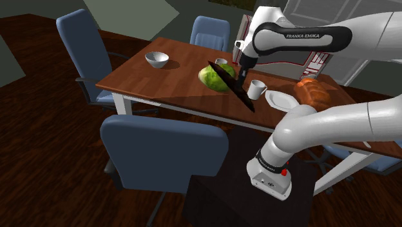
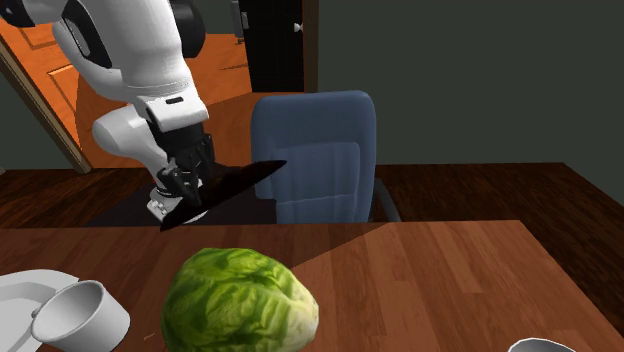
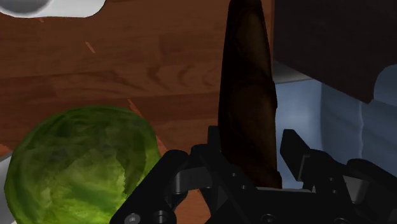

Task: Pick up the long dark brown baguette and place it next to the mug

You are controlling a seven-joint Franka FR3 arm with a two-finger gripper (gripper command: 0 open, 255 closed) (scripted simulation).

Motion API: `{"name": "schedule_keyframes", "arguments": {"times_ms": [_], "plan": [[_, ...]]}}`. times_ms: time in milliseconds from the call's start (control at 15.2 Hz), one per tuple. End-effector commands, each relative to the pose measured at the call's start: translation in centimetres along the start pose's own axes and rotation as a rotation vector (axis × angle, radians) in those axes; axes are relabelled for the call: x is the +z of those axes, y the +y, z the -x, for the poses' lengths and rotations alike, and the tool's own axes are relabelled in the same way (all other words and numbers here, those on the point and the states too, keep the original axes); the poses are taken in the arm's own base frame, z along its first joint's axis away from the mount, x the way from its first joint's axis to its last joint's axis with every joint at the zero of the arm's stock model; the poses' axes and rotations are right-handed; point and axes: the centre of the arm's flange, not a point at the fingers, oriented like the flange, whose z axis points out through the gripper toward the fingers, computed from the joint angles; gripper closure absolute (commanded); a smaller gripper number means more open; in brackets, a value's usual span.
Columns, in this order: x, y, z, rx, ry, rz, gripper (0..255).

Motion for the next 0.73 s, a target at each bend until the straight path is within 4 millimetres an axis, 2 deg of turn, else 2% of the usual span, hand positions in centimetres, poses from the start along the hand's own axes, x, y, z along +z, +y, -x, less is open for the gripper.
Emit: {"name": "schedule_keyframes", "arguments": {"times_ms": [0,660], "plan": [[1.1,0.0,0.0,0.000,0.001,0.001,255],[6.3,-0.2,0.1,0.000,0.001,0.001,255]]}}
